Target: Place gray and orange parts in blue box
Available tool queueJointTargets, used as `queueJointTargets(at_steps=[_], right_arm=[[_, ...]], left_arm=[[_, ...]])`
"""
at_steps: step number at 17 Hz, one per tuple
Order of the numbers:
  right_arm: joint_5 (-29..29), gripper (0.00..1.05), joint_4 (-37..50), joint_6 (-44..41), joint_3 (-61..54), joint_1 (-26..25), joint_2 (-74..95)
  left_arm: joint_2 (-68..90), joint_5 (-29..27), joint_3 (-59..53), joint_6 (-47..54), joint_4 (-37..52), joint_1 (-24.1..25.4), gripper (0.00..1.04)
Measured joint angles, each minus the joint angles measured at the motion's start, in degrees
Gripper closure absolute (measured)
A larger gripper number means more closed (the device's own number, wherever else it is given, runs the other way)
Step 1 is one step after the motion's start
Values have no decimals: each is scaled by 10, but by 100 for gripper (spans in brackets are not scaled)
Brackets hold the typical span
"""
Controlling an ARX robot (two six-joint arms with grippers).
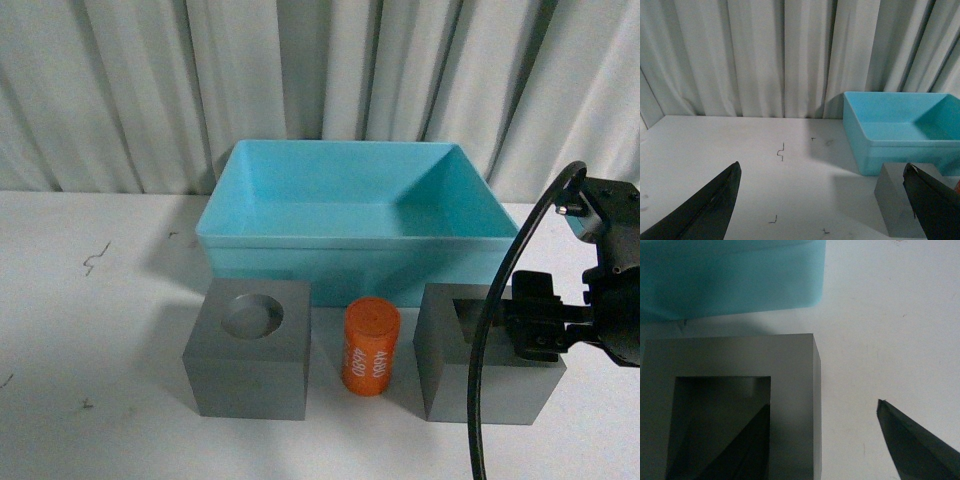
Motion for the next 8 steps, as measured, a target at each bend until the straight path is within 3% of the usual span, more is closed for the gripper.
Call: queueJointTargets(at_steps=[4,5,8], right_arm=[[-8,80,6,9,-5,-1,-4],[-5,85,6,10,-15,-4,-18],[-19,86,-47,9,-43,-26,-129]], left_arm=[[0,0,0,0,0,0,7],[0,0,0,0,0,0,7],[0,0,0,0,0,0,7]])
